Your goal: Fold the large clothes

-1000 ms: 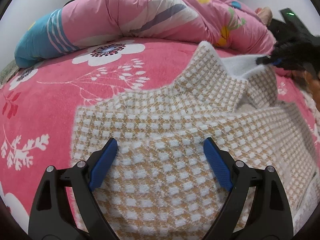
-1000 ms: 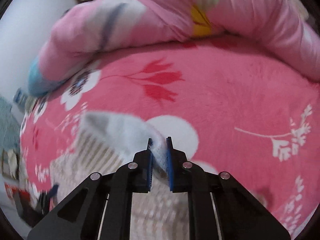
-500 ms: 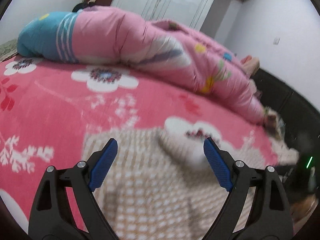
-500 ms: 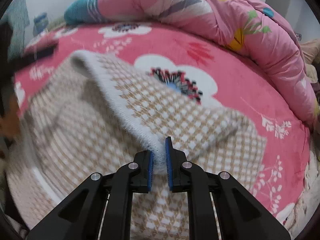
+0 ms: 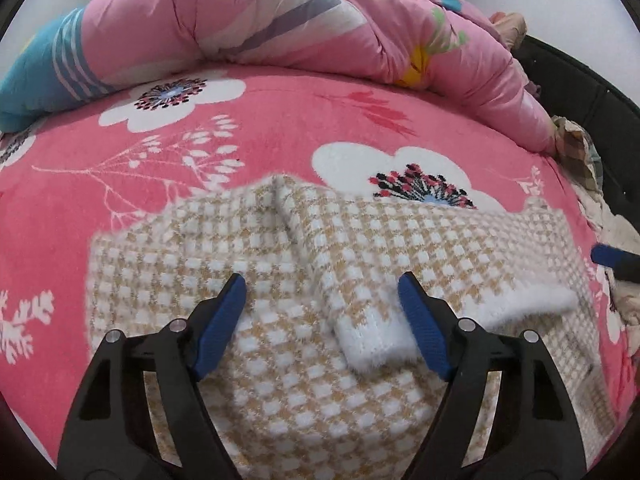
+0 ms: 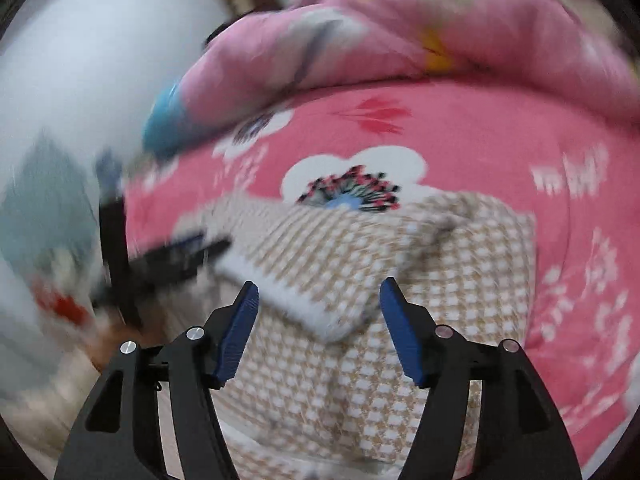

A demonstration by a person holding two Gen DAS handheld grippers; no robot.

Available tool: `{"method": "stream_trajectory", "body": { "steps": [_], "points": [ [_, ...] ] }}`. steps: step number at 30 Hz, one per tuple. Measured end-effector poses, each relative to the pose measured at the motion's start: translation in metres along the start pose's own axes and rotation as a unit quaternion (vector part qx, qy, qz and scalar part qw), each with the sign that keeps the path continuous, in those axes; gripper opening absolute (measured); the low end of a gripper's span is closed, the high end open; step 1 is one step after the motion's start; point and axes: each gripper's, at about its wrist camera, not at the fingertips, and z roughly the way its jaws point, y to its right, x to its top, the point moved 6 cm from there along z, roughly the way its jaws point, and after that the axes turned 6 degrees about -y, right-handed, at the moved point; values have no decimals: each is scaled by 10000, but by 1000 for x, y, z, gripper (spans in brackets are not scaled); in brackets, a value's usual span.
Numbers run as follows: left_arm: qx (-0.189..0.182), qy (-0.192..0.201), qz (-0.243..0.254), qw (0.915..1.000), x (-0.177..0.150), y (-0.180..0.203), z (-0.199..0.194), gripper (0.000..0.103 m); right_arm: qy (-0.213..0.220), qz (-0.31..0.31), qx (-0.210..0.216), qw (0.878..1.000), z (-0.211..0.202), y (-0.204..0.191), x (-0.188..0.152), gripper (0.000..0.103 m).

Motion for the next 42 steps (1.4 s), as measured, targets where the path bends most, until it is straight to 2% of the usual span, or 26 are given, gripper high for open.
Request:
{"method": "stream_trajectory", "body": {
  "steps": [2, 4, 5, 6, 8, 9, 11, 13, 17, 19, 20, 21, 23, 25, 26, 28, 30, 32, 33, 34, 38, 40, 42],
  "points": [
    [-13, 17, -24, 10000, -2, 0, -1, 75, -202, 631, -9, 9978, 13, 23, 5, 62],
    [-18, 37, 2, 10000, 0, 1, 0, 75, -391, 955, -52, 9946, 28, 37, 7, 56],
    [-16, 55, 19, 10000, -1, 1, -1, 74, -431, 986, -4, 9942, 34, 37, 8, 47],
    [-11, 69, 45, 10000, 0, 1, 0, 74, -472, 997, 26, 9939, 40, 38, 10, 34],
    [1, 74, 64, 10000, -3, 0, -1, 74, -494, 933, -108, 9944, 49, 38, 20, 17],
    [-3, 69, 73, 9999, -3, 0, -1, 74, -452, 862, -219, 9950, 49, 38, 24, 13],
    [-3, 58, 105, 9999, -6, 1, 1, 74, -277, 502, -610, 9965, 49, 36, 41, 12],
    [20, 44, 156, 9999, -7, 4, 2, 74, -291, 383, -823, 9954, 56, 39, 49, 12],
    [66, 22, 232, 9997, -8, 8, 6, 74, -607, -95, -1406, 9882, 82, 52, 51, 15],
    [36, 27, 215, 9998, -8, 8, 5, 74, -618, -23, -1450, 9875, 73, 54, 51, 26],
    [25, 29, 215, 9998, -8, 8, 5, 74, -573, 68, -1662, 9844, 63, 56, 52, 43],
    [32, 32, 227, 9997, -9, 9, 5, 74, -394, 137, -1940, 9801, 48, 55, 54, 45],
    [23, 55, 218, 9997, -9, 10, 6, 74, 95, -44, -2159, 9764, 21, 38, 58, 47],
    [44, 55, 231, 9997, -9, 9, 6, 75, 409, -337, -2058, 9771, 9, 13, 61, 47],
    [48, 59, 229, 9997, -9, 8, 5, 75, 404, -522, -1789, 9817, 12, -2, 59, 47],
    [30, 61, 225, 9997, -9, 8, 6, 75, 214, -839, -1553, 9841, 30, -21, 54, 47],
    [2, 54, 217, 9997, -9, 9, 6, 75, -199, -1147, -1748, 9777, 62, -24, 34, 47],
    [-46, 42, 232, 9997, -10, 8, 7, 75, -547, -1188, -1943, 9722, 91, -8, 9, 47],
    [-36, 44, 278, 9996, -11, 8, 8, 75, -283, -1162, -1823, 9759, 88, -4, 0, 47],
    [-47, 77, 300, 9995, -11, 8, 8, 75, -201, -1163, -1776, 9770, 83, -3, -6, 47],
    [-292, 205, 208, 9991, -9, 2, -1, 75, -363, -1128, -1992, 9728, 58, -9, -18, 47],
    [-399, 494, 168, 9978, -8, -2, -19, 75, -413, -1126, -2113, 9700, 45, -13, -19, 47],
    [-532, 887, 286, 9942, -3, -1, -40, 74, -157, -1075, -1934, 9751, 25, -20, -10, 47]
  ]
}}
